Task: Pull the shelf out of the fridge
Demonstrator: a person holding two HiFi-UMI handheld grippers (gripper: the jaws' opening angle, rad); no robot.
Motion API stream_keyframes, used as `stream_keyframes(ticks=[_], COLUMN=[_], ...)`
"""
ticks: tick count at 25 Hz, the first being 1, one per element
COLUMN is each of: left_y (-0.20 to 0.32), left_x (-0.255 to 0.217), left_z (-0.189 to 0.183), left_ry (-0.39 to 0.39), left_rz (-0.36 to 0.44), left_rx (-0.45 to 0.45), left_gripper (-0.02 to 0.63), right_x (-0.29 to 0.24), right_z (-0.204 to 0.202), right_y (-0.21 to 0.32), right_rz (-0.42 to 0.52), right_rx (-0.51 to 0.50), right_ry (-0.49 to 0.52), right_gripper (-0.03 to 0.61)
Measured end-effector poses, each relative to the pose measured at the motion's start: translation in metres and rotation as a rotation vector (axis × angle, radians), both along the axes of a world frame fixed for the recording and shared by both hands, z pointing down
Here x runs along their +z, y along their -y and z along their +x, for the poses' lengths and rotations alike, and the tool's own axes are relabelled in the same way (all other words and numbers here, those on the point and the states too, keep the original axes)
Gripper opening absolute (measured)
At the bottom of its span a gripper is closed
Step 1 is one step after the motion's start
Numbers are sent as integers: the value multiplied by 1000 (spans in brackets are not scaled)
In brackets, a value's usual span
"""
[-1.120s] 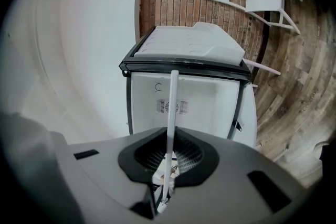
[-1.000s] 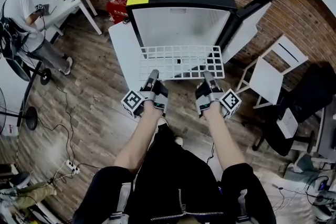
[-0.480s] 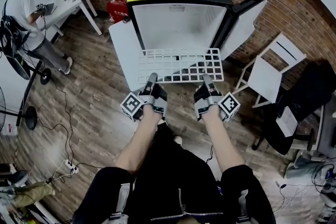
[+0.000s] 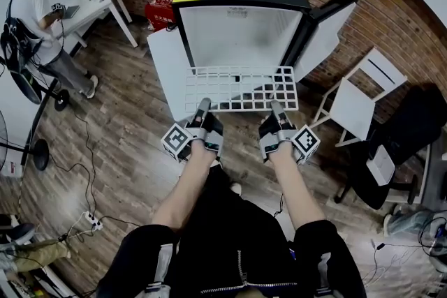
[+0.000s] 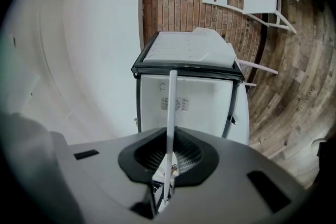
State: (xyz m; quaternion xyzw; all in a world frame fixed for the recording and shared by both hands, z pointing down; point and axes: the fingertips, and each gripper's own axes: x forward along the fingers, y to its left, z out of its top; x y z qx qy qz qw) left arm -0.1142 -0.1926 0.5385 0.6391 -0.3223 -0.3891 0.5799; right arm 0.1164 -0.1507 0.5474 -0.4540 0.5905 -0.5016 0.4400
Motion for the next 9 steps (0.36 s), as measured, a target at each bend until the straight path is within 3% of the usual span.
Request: stream_keyframes(ticks=[9], left_y=[0], left_x=[-2], left_z=[0], left_ry=[12], left_rz=[7], left_rx=[-4], left_gripper=[38], right_x=[0], right_z=[1], right_y=[-1], right_rz=[-2], right_rx=[-6], right_ry=[1], right_gripper=[31])
